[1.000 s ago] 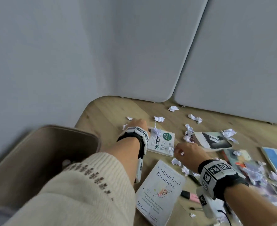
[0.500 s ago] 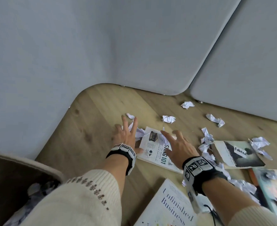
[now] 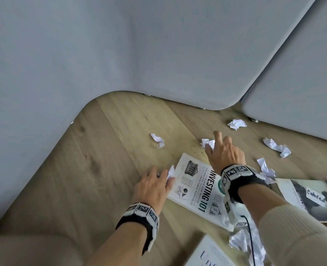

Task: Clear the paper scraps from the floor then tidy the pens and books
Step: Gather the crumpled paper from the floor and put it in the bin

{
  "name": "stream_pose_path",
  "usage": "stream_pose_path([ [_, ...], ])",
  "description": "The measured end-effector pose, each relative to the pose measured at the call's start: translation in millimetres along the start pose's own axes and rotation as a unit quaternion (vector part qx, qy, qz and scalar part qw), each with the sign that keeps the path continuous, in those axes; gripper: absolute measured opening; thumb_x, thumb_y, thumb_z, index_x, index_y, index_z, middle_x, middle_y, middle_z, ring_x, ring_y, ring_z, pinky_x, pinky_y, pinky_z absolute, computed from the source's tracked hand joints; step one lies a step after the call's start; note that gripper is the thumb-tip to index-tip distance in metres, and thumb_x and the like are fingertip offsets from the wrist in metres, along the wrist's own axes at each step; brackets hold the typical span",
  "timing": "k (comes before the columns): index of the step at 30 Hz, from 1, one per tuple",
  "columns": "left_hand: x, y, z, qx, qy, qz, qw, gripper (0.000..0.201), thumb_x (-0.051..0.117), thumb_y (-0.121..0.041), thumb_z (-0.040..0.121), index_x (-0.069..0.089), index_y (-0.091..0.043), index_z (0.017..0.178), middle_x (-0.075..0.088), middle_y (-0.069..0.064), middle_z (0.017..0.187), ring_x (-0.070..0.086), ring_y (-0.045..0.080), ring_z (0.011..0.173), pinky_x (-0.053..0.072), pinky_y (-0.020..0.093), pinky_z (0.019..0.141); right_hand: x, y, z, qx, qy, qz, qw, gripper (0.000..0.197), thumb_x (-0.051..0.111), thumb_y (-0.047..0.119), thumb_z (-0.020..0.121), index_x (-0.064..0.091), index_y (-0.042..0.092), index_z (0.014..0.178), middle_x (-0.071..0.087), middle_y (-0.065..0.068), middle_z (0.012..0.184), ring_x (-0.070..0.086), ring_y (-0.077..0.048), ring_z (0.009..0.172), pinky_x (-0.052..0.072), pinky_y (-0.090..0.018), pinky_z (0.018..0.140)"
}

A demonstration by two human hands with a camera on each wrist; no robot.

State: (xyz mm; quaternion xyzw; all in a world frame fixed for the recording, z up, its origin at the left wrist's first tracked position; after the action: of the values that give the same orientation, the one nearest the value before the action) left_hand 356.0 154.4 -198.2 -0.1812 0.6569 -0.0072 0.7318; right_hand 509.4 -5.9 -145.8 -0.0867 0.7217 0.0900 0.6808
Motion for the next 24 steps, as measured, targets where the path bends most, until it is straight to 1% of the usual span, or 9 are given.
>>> stream_pose_path([
  [4,5.1,1.5,7.2,0.007,-0.020,0.017,1.000,0.047,0.033,-0.046,0.092,0.064,-0.022,0.065,0.054,-0.001,0.056,0.050,0.018,0.040,0.030,0.022,0.034,24.1,-1.6,19.3,-0.023,0.082,0.012,0.996,0.038,0.035,0.050,0.096,0.043,0.017,0.114,0.057,-0.008,0.092,0.059,-0.027,0.072,0.053,-0.037,0.065],
  [9,0.7,-0.5,12.8,-0.017,0.032,0.028,0.999,0.049,0.034,-0.043,0.088,0.063,-0.022,0.055,0.055,-0.003,0.048,0.050,0.016,0.036,0.022,0.020,0.037,2.7,50.9,29.7,-0.130,0.015,0.059,0.990,0.024,0.040,0.026,0.097,0.053,0.006,0.095,0.042,-0.005,0.094,0.055,-0.025,0.067,0.038,-0.031,0.058],
  [11,0.6,-0.5,14.2,-0.016,0.037,0.025,0.999,0.047,0.036,-0.041,0.088,0.062,-0.021,0.054,0.055,-0.002,0.047,0.050,0.017,0.035,0.021,0.020,0.037,-2.9,84.5,31.1,-0.153,0.019,0.137,0.979,0.017,0.043,0.015,0.094,0.047,0.005,0.107,0.045,-0.008,0.103,0.055,-0.027,0.068,0.044,-0.035,0.059],
  [13,-0.1,-0.8,13.5,-0.008,0.035,0.018,0.999,0.045,0.038,-0.039,0.087,0.059,-0.020,0.052,0.054,-0.001,0.046,0.050,0.019,0.034,0.021,0.021,0.037,2.5,116.6,28.7,-0.180,0.062,0.167,0.967,0.036,0.048,0.012,0.093,0.040,0.012,0.128,0.046,-0.012,0.113,0.059,-0.033,0.075,0.051,-0.046,0.069],
  [15,-0.7,-1.3,12.2,0.002,0.035,0.020,0.999,0.044,0.037,-0.038,0.087,0.059,-0.019,0.053,0.054,0.000,0.048,0.050,0.020,0.034,0.024,0.021,0.036,18.3,140.7,22.1,-0.219,0.087,0.129,0.963,0.039,0.049,0.018,0.096,0.039,0.017,0.133,0.043,-0.015,0.114,0.060,-0.033,0.073,0.051,-0.043,0.067],
  [17,-3.5,-0.4,12.2,0.010,0.035,0.026,0.999,0.044,0.034,-0.038,0.084,0.060,-0.018,0.055,0.055,-0.001,0.049,0.050,0.020,0.034,0.025,0.022,0.035,33.2,152.3,17.0,-0.230,0.102,0.086,0.964,0.027,0.045,0.019,0.097,0.045,0.013,0.123,0.043,-0.015,0.111,0.061,-0.032,0.077,0.049,-0.038,0.066],
  [20,-1.2,3.6,13.6,-0.001,0.054,0.030,0.998,0.044,0.038,-0.039,0.086,0.062,-0.018,0.056,0.056,0.000,0.049,0.050,0.020,0.034,0.024,0.022,0.036,33.0,147.8,12.6,-0.222,0.128,0.034,0.966,0.019,0.042,0.000,0.093,0.045,0.005,0.111,0.048,-0.015,0.108,0.061,-0.036,0.084,0.043,-0.038,0.066],
  [22,-3.4,2.7,15.0,-0.020,0.087,0.044,0.995,0.041,0.046,-0.039,0.092,0.067,-0.016,0.065,0.063,0.003,0.059,0.058,0.025,0.045,0.029,0.026,0.041,17.3,128.4,8.4,-0.184,0.109,0.074,0.974,0.020,0.041,-0.006,0.090,0.045,0.005,0.107,0.049,-0.014,0.106,0.057,-0.035,0.079,0.043,-0.040,0.065],
  [24,-11.4,-2.6,20.3,-0.043,0.133,0.045,0.989,0.042,0.036,-0.040,0.099,0.071,-0.017,0.090,0.071,0.006,0.085,0.067,0.029,0.075,0.040,0.032,0.056,-1.6,94.2,-4.3,-0.134,0.068,0.143,0.978,0.014,0.044,-0.003,0.091,0.046,0.007,0.101,0.051,-0.013,0.103,0.057,-0.033,0.079,0.048,-0.043,0.068],
])
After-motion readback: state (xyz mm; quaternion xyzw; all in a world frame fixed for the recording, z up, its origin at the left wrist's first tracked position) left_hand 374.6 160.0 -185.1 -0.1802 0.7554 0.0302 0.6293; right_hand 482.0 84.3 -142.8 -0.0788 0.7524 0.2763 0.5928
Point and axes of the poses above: each hand's wrist, its own z-axis towards the middle knuckle, its own x-axis out of the palm, y = z × x, the point moved 4 cm from there along z, towards the middle knuckle
